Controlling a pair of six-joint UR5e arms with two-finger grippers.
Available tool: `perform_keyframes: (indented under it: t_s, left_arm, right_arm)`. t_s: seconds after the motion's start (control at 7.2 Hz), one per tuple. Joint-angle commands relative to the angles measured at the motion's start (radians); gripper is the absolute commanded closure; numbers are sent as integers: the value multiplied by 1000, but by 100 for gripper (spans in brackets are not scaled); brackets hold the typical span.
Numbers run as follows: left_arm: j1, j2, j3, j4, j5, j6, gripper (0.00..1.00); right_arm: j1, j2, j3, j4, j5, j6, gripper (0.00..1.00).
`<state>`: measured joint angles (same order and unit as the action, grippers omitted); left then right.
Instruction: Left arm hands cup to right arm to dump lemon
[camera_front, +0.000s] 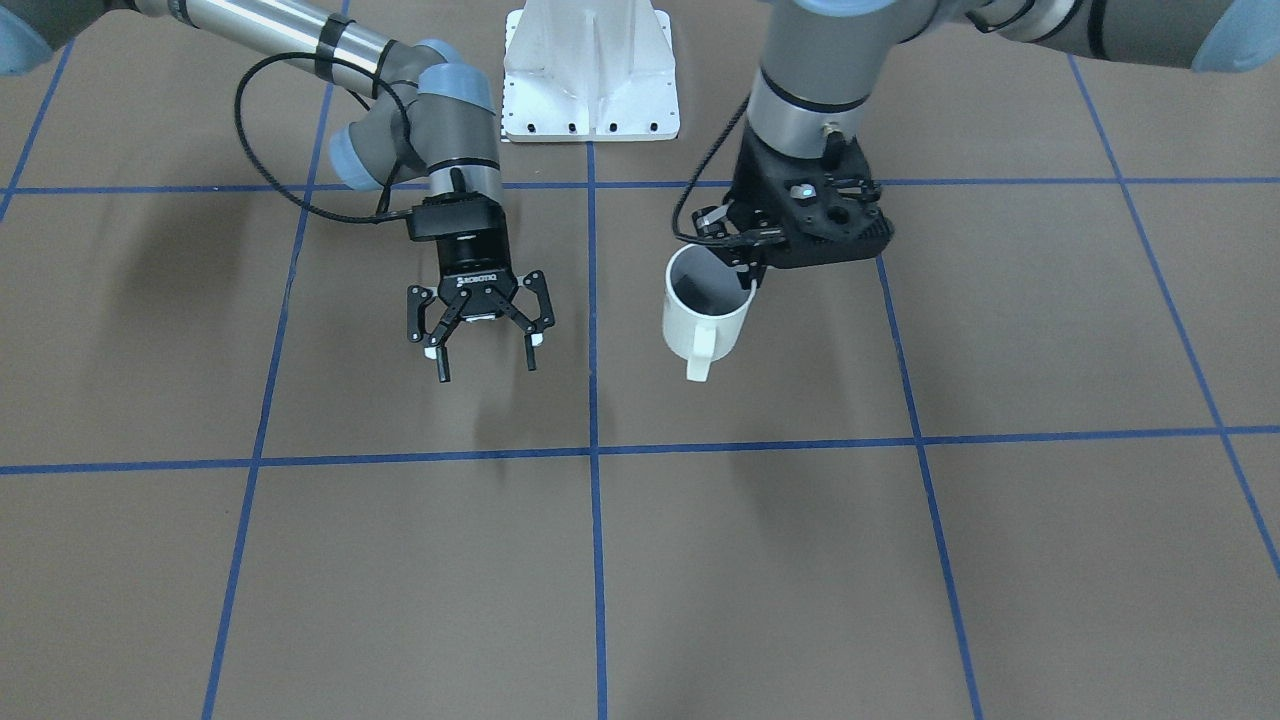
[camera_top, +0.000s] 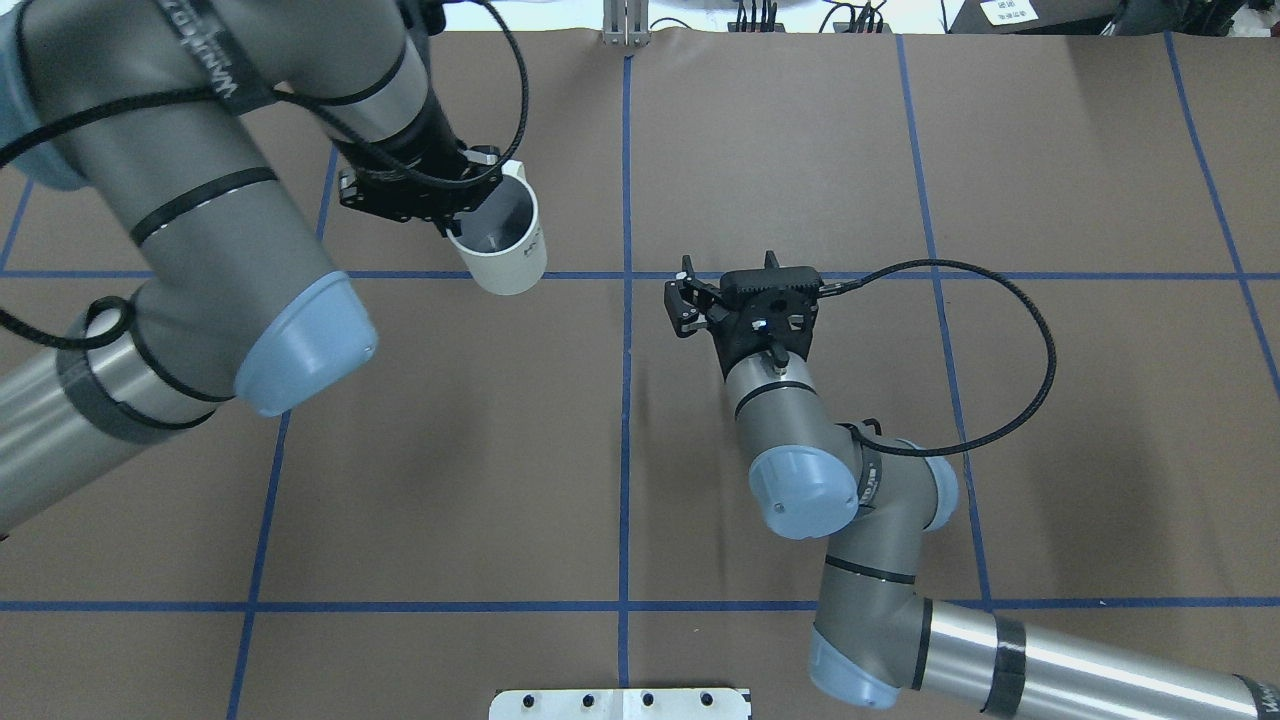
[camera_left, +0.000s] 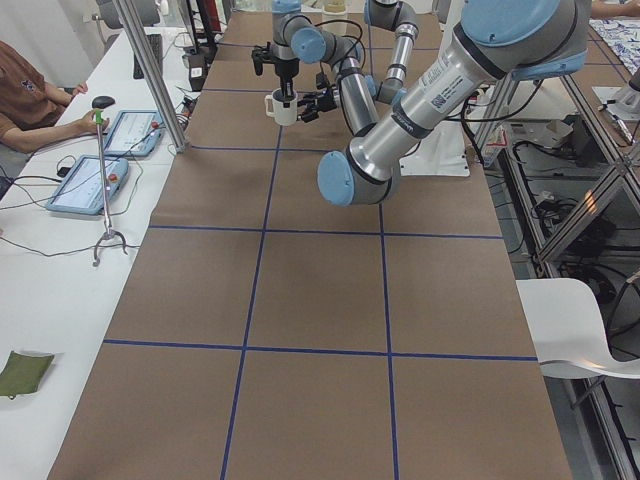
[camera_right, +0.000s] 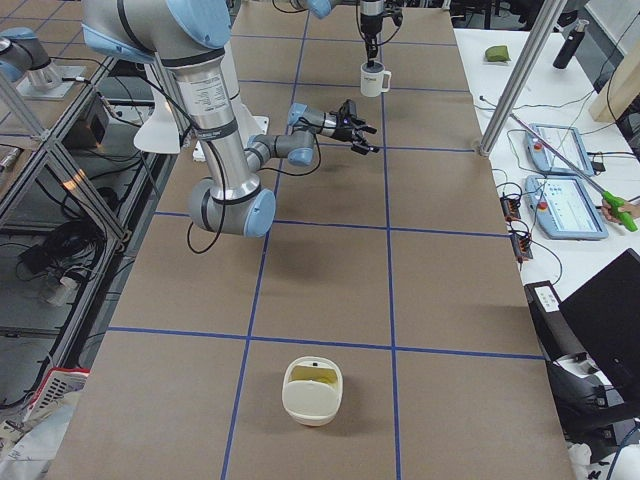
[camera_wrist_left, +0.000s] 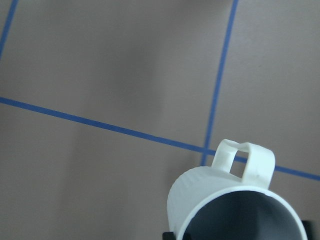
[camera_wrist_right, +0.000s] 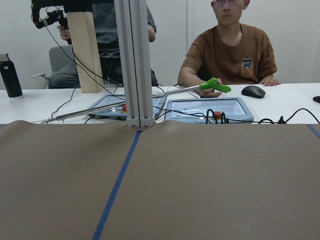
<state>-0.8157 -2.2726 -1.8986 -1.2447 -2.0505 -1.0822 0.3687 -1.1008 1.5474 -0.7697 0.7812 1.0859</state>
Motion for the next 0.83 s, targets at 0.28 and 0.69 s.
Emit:
perform_keyframes:
  t_s: [0.28, 0.69]
  left_arm:
    - [-150, 636, -148, -435, -118, 339, 100]
    - [-218, 780, -88, -521, -160, 516, 100]
  right_arm:
    - [365, -291, 242, 17, 596, -138, 0]
    - [779, -480, 263, 0, 1259, -402, 0]
